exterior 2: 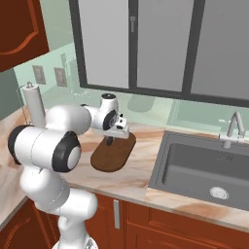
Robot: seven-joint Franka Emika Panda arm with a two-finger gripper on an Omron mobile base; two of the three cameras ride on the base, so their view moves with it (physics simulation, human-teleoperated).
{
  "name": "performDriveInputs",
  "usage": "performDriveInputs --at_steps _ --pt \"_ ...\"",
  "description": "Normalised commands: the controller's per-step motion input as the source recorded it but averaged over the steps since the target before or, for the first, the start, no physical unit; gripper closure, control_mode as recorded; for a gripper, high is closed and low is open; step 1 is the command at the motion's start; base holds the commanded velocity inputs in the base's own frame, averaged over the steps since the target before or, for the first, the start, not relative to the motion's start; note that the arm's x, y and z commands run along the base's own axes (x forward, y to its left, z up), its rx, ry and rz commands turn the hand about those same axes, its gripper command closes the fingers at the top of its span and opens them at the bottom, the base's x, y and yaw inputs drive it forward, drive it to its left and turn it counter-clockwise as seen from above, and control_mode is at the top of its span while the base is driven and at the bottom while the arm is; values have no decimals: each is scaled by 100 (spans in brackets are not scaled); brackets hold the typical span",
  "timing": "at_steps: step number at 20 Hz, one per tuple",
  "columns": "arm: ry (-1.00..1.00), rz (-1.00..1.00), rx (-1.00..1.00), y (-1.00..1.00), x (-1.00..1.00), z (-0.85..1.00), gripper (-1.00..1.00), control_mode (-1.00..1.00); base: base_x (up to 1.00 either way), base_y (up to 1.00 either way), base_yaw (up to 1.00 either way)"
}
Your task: Pick up the knife from the drawer and place it on the cutting board. Then place the meat from the plate to the cutting board.
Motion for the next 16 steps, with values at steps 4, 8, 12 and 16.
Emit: performDriveInputs --at_steps 4,8,12,16 --pt "4 0 0 -9 0 -25 100 -100 0 0 0" --pt "0 0 1 -25 0 -17 100 -100 0 0 0" --pt "0 0 3 -16 0 -9 100 -100 0 0 0" --pt "0 0 0 0 0 -10 100 -100 0 0 0"
